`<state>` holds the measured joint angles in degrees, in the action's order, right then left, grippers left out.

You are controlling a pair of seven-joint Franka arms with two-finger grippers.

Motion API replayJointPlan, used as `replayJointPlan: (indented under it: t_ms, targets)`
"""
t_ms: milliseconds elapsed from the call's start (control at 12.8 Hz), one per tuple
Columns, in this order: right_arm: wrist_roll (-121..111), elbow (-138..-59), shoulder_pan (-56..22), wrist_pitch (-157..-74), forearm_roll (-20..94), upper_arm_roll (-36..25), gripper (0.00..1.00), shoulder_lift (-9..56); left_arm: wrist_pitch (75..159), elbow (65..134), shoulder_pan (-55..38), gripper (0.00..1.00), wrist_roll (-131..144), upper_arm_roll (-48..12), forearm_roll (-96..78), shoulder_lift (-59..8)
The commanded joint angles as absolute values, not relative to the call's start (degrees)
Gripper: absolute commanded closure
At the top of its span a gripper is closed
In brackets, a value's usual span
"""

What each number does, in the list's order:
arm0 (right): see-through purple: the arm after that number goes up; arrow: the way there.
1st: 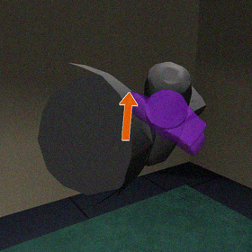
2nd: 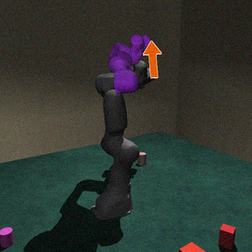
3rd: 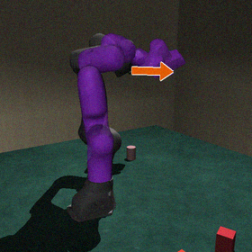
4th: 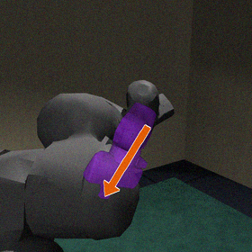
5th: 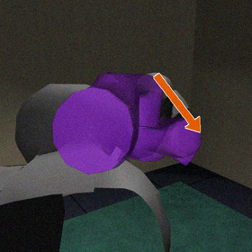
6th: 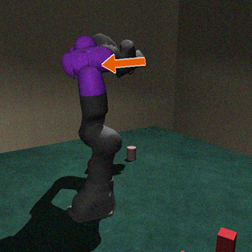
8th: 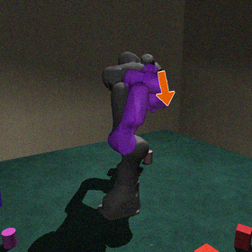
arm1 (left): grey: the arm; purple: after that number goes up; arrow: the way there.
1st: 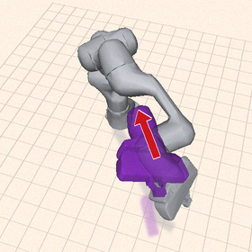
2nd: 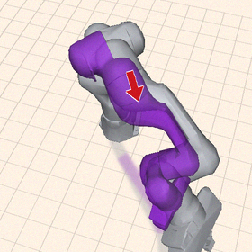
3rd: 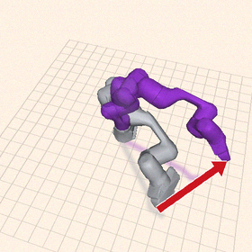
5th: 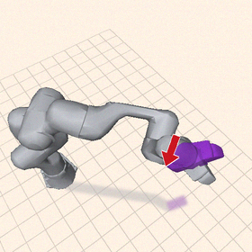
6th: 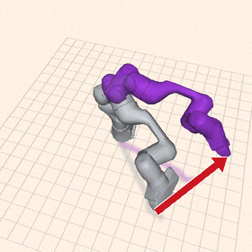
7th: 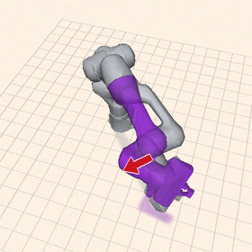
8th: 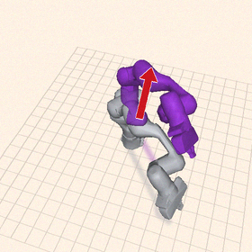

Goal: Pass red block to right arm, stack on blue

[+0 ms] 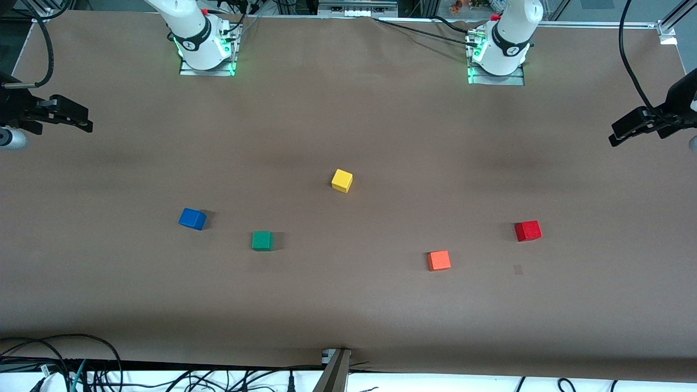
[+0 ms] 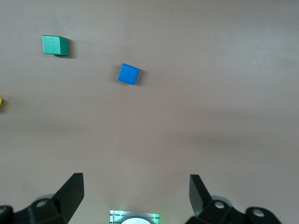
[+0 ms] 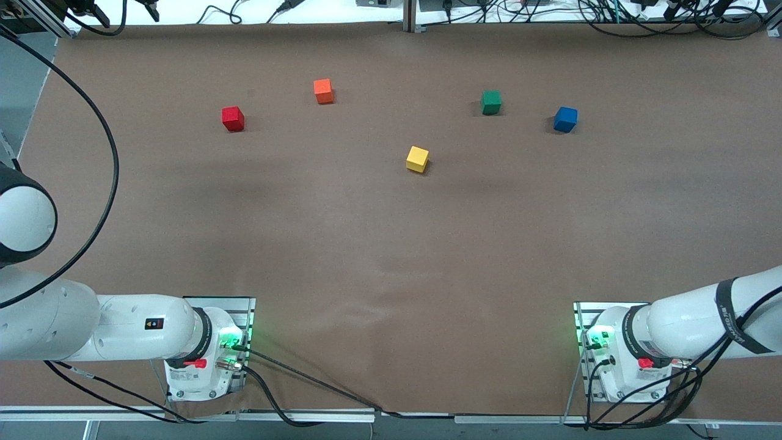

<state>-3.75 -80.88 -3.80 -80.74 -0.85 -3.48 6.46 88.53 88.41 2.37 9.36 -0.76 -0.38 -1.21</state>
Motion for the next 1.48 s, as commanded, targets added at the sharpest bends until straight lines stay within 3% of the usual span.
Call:
replayJointPlan:
  t_ms: [0, 234, 546, 1405]
  targets:
    - [-3.69, -79.45, -3.43, -80.42, -1.14, -3.25, 0.00, 7.12, 87.28, 87.98, 3.69, 0.00, 8.61, -1.14, -3.60, -1.93]
    - [-3.69, -79.37, -3.43, -80.42, -1.14, -3.25, 0.00, 7.12, 83.59, 87.54, 3.25, 0.00, 8.61, -2.11, 2.36, -5.79]
    - [-3.60, -79.45, -3.43, -80.33, -1.06, -3.25, 0.00, 7.12, 84.72, 87.97, 4.13, 0.00, 8.96, -1.67, 1.76, -8.42]
    - [-3.52, -79.45, -3.43, -80.33, -1.05, -3.25, 0.00, 7.12, 106.77, 90.52, 0.45, 0.00, -0.62, -2.37, -2.64, -26.17]
